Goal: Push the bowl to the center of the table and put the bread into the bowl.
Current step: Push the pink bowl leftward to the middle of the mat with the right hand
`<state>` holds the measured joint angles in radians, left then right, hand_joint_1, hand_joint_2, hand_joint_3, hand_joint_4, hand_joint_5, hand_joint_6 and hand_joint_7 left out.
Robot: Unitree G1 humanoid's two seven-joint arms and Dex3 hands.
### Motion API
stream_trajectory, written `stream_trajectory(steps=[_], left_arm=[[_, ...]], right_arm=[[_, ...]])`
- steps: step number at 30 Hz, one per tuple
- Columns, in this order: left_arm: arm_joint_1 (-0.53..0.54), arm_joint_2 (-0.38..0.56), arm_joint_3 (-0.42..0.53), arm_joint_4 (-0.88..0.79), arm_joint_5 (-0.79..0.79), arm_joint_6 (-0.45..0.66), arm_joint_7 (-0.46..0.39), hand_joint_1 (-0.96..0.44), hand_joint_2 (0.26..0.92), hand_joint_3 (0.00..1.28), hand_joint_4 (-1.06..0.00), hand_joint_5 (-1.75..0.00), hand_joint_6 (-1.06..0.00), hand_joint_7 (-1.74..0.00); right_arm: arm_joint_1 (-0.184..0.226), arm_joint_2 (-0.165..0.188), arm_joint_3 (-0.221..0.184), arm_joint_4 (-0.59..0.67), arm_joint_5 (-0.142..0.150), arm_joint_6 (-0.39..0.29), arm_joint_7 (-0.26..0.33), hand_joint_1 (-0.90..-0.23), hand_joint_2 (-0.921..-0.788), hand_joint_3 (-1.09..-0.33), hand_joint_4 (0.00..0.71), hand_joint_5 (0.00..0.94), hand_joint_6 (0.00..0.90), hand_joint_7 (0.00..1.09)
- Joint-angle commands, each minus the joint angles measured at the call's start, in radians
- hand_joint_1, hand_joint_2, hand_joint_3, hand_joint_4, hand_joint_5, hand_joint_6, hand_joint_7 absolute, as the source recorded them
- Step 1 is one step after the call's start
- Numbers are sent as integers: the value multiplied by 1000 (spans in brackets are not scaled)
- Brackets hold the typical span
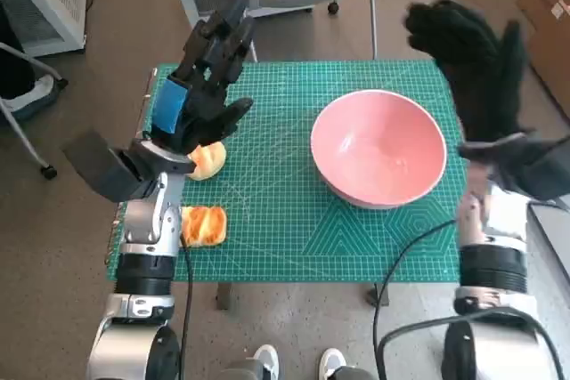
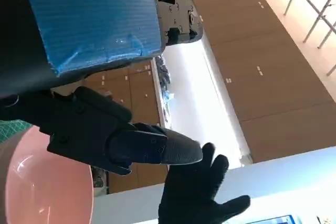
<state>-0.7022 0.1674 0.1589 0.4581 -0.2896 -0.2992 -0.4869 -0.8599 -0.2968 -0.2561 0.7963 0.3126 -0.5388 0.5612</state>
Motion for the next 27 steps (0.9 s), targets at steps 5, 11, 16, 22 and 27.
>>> stream_trajectory(steps=[5,11,16,22,27], left_arm=[[8,0,4,-19,-11,2,1,-591,920,225,-14,-2,1,-341],[10,-3,4,-19,-10,5,4,-586,918,221,-15,-3,1,-347],[12,-4,4,-22,-10,7,5,-585,918,219,-16,-3,1,-349],[21,-3,6,-34,-12,11,6,-585,918,216,-16,-3,1,-351],[31,-1,8,-50,-17,21,4,-586,919,215,-15,-2,1,-349]], right_arm=[[-38,-70,-45,253,-39,-95,-58,-656,-921,-661,263,0,401,0],[-52,-90,-46,387,-87,-102,-163,-648,-921,-670,243,0,378,0],[-53,-94,-38,438,-121,-78,-225,-630,-921,-710,236,0,359,0],[-40,-94,-42,490,-145,29,-301,-609,-921,-763,251,7,379,14],[-30,-82,-52,507,-148,92,-327,-611,-921,-753,277,17,405,27]])
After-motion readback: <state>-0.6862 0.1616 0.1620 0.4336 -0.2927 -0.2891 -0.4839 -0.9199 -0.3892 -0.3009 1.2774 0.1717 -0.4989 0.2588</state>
